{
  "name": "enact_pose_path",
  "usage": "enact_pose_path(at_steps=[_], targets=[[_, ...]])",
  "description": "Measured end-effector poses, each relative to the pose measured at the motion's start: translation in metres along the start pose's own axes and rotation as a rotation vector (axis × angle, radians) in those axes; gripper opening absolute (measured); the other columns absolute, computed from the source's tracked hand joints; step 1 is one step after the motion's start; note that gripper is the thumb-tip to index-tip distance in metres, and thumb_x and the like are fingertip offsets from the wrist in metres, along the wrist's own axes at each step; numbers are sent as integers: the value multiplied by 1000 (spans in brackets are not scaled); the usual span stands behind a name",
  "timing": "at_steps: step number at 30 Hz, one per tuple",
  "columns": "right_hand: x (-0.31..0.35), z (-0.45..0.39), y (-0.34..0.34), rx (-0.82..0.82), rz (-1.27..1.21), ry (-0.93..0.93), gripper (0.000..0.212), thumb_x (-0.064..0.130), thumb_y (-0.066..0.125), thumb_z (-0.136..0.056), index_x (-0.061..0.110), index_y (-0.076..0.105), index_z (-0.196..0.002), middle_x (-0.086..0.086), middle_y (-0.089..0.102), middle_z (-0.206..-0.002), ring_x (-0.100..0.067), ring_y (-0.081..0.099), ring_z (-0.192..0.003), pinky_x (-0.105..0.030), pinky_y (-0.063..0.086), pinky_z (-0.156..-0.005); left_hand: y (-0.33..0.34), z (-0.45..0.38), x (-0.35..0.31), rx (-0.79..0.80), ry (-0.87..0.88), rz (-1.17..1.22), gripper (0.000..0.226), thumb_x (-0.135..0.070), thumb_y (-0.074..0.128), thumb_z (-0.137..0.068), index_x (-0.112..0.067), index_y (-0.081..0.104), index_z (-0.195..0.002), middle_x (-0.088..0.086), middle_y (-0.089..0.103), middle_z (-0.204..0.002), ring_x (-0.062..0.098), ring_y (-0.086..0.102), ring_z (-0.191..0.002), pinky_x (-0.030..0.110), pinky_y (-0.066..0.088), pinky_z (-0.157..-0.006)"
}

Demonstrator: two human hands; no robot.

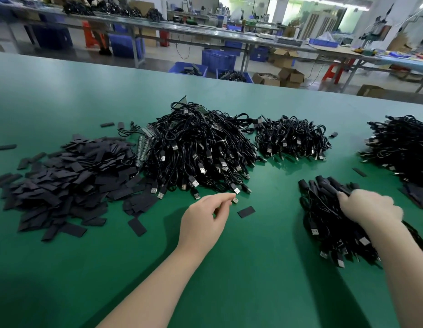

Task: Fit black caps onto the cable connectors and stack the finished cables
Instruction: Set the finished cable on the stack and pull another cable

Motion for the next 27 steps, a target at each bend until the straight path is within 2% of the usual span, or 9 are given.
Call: enact_pose_path(at_steps=[3,7,10,15,17,19,21,24,27], targets=[[39,25,-29,-218,-36,-154,49,50,41,-100,13,59,-128,-17,61,-123,-36,53,-118,-40,38,-83,0,-1,0,-5,0,8,22,-20,64,-93,-34,74,-105,-21,69,-88,4,60,-72,31,53,-61],[122,66,-64,-289,-289,-599,54,53,49,-97,24,50,-142,-8,65,-128,-32,59,-117,-44,50,-95,-4,-8,6,-35,22,-37,22,-19,65,-92,-33,74,-106,-19,70,-89,7,62,-72,30,53,-61],[185,91,-76,-327,-397,-888,53,44,54,-97,20,48,-144,-9,62,-131,-31,57,-120,-47,43,-106,-10,-17,11,-78,61,-113,22,-16,67,-91,-29,75,-107,-16,71,-92,7,62,-66,27,52,-57],[279,120,-71,-395,-251,-1219,52,38,58,-96,20,46,-144,-9,49,-143,-31,47,-131,-44,44,-104,-13,-26,17,-74,-17,-123,16,-24,63,-93,-34,74,-99,-18,68,-79,2,58,-66,11,44,-53],[307,127,-61,-441,-69,-1304,58,42,60,-95,24,42,-147,-9,40,-151,-32,34,-140,-45,31,-113,-12,-28,15,-52,18,-160,20,-22,58,-92,-32,60,-75,-15,54,-65,5,45,-52,11,30,-45],[326,129,-47,-417,100,-1323,65,47,62,-93,28,37,-149,-9,33,-155,-33,26,-144,-50,24,-116,-12,-29,15,-64,14,-178,36,-18,52,-82,-29,30,-56,-3,36,-55,13,27,-49,18,14,-43],[337,128,-38,-408,171,-1304,59,44,65,-92,27,43,-145,-7,43,-147,-32,36,-138,-49,33,-109,-13,-30,15,-52,-10,-165,35,-17,46,-72,-26,17,-57,0,22,-53,17,19,-53,23,7,-48],[340,125,-36,-503,69,-1300,43,32,68,-91,25,52,-130,-4,55,-129,-30,51,-124,-43,42,-93,-13,-30,14,-15,-41,-156,34,-17,47,-72,-26,16,-58,3,23,-54,17,20,-57,25,7,-48],[336,121,-42,-494,50,-1318,38,29,67,-91,26,53,-127,-2,57,-124,-29,55,-118,-41,40,-90,-14,-31,14,-15,-34,-148,34,-18,54,-81,-28,30,-58,2,35,-60,17,25,-54,23,13,-46]])
Point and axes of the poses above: each hand's wrist, its own z-axis away from the middle knuckle, its own y-axis out of the palm, x = y × z, the point moved 1 cm from there along -z, towards the middle knuckle
